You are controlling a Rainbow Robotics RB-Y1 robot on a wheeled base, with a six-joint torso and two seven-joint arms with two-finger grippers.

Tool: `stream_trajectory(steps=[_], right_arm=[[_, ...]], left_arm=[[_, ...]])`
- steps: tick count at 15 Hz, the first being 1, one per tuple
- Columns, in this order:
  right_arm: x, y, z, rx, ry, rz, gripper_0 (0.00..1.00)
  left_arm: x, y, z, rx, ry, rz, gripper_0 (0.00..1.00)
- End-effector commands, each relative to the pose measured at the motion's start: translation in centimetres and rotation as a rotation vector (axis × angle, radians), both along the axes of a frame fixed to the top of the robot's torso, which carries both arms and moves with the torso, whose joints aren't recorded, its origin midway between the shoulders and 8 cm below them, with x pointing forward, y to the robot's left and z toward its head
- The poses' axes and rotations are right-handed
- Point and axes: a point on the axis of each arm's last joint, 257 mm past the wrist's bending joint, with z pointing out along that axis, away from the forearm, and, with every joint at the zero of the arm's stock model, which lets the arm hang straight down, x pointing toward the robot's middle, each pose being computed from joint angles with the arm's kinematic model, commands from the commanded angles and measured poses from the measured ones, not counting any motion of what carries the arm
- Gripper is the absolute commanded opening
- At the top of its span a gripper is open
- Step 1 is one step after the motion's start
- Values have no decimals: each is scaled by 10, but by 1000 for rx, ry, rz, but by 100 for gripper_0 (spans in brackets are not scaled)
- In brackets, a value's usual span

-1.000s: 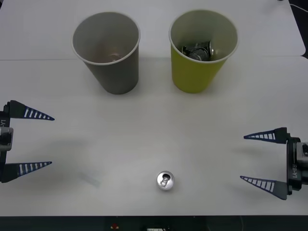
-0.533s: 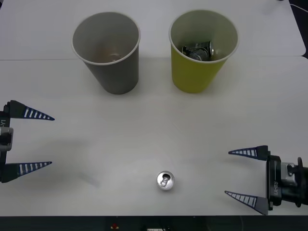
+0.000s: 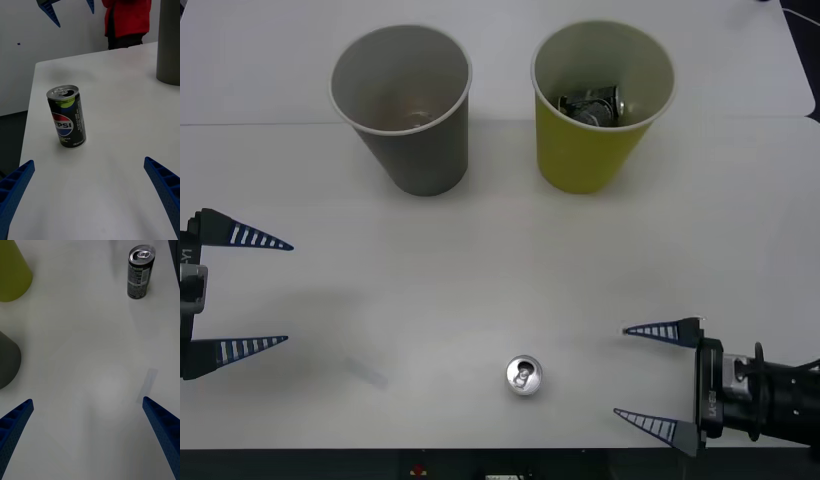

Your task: Put the can into the green bin and the plastic bottle into the gray bin

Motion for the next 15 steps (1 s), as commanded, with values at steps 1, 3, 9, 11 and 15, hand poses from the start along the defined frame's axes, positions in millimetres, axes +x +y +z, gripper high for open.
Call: stream_trajectory(steps=[1,3,9,11,15], right_arm=[[3,21,-9,8,3,-9,100],[5,34,-15,18,3,-19,100],[8,70,-34,57,-3,-7,100],[9,79,-38,45,-14,-6,100],[9,104,-37,68,-22,6,100]], left_arm=[[0,0,0,0,0,0,100],[0,0,0,0,0,0,100],[0,0,0,0,0,0,100],[0,0,0,0,0,0,100],[0,0,0,0,0,0,100]])
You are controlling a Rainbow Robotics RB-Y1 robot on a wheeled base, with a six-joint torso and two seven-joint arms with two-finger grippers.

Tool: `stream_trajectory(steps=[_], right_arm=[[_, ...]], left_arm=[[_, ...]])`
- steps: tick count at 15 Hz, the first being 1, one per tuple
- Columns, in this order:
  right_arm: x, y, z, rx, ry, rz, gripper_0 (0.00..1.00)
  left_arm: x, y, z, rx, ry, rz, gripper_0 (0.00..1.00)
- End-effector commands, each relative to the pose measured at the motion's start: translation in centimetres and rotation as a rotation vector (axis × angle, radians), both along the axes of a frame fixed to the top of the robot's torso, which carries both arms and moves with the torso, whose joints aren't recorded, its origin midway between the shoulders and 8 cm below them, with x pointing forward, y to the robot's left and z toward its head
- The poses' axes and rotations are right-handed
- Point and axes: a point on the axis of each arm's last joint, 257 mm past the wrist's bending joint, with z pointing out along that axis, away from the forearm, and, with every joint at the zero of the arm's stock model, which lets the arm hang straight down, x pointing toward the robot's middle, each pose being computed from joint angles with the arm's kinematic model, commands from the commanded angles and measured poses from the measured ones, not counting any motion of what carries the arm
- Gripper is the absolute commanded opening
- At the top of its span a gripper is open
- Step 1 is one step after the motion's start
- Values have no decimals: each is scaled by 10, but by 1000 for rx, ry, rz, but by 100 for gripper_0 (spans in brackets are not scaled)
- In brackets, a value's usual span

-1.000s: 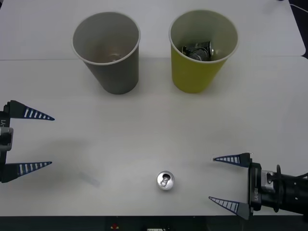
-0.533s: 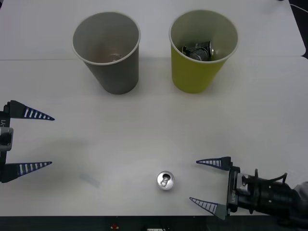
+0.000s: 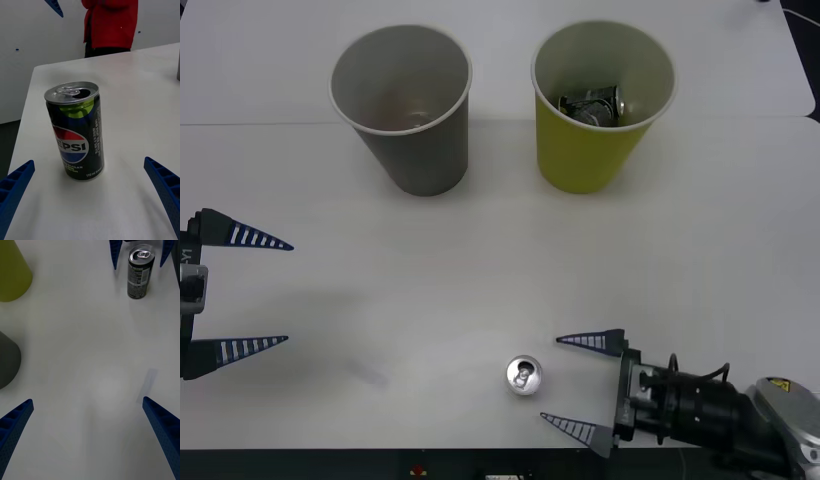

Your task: Put the can into the green bin and the plastic bottle into the gray bin

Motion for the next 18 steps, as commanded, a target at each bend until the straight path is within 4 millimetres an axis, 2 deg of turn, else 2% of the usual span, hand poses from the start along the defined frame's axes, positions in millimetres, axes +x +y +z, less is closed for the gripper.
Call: stream_trajectory(steps=[1,10,11,13,14,18], right_arm=[[1,17,3,22,-13,3,100],[9,57,8,41,-48,7,100],[9,60,9,40,-53,14,96],[9,62,10,44,-59,16,8],[10,64,12,47,-69,17,0],[13,65,17,55,-82,15,0]], left_arm=[[0,0,0,0,0,0,100],[0,0,0,0,0,0,100],[0,0,0,0,0,0,100],[0,0,0,0,0,0,100],[0,0,0,0,0,0,100],[0,0,0,0,0,0,100]])
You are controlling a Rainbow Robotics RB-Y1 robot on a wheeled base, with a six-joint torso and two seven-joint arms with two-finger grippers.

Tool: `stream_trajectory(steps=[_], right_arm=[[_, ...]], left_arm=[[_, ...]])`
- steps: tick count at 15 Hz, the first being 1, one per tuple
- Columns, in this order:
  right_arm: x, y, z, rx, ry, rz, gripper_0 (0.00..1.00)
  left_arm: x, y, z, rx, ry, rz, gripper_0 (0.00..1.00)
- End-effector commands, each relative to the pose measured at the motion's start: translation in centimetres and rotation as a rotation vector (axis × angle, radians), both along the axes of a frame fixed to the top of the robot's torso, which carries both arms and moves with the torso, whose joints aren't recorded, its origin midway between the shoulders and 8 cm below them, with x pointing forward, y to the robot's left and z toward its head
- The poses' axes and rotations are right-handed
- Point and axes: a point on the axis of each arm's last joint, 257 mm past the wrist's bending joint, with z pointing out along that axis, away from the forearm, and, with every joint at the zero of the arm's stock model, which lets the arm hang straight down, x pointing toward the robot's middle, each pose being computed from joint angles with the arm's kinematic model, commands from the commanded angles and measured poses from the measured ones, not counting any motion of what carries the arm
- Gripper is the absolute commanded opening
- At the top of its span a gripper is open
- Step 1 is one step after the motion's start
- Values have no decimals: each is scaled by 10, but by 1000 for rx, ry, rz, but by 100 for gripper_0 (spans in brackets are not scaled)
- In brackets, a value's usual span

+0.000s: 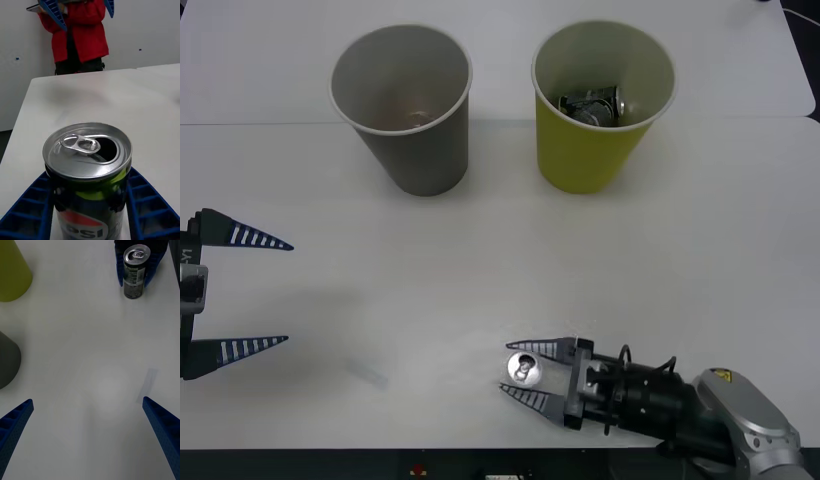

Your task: Put the can into the green bin and the plastic bottle into the gray bin

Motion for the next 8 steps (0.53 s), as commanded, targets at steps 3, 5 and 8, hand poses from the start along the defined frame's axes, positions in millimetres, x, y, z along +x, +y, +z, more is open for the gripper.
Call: stream_trajectory(steps=[3,5,8], right_arm=[[1,0,2,9,1,-2,0],[3,-2,4,12,8,-7,0],[7,-12,8,-4,50,0,0]], left_arm=[[0,0,0,0,0,0,100],[0,0,0,0,0,0,100],[0,0,0,0,0,0,100]])
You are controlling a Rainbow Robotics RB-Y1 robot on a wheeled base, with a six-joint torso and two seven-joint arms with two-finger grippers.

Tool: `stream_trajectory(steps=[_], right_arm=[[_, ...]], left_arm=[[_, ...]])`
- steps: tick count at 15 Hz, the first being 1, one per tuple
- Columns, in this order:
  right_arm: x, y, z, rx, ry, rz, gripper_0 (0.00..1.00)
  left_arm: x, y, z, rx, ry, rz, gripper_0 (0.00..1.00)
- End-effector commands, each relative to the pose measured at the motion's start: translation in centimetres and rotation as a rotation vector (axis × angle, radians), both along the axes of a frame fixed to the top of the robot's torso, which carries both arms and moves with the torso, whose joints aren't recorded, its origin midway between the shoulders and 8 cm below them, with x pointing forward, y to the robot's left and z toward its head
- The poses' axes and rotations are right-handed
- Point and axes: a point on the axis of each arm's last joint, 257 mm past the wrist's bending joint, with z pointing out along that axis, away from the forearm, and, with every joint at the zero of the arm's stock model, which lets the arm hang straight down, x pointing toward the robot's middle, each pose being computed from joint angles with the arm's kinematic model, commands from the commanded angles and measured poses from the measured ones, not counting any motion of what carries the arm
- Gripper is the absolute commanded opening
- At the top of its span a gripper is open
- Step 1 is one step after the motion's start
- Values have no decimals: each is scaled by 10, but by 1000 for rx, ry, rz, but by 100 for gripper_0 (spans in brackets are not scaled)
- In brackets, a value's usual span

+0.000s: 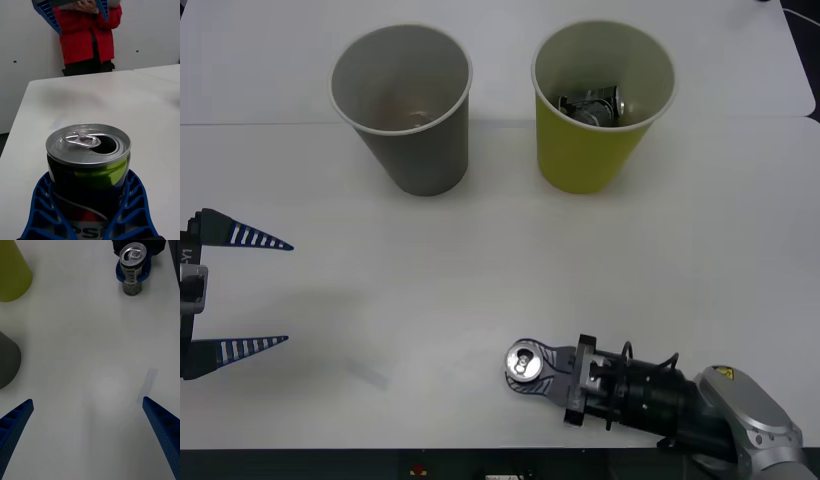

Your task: Put the can into the green bin and the plastic bottle into the gray bin

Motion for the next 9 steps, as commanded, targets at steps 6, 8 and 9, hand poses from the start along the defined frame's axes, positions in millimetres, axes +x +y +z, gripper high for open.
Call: stream_trajectory(steps=[6,8,9], right_arm=[[14,-45,33,-103,94,-14,0],[19,-60,43,-144,109,-51,0],[18,-64,47,-159,122,-65,0]], left_arm=[[0,0,0,0,0,0,100],[0,0,0,0,0,0,100],[0,0,0,0,0,0,100]])
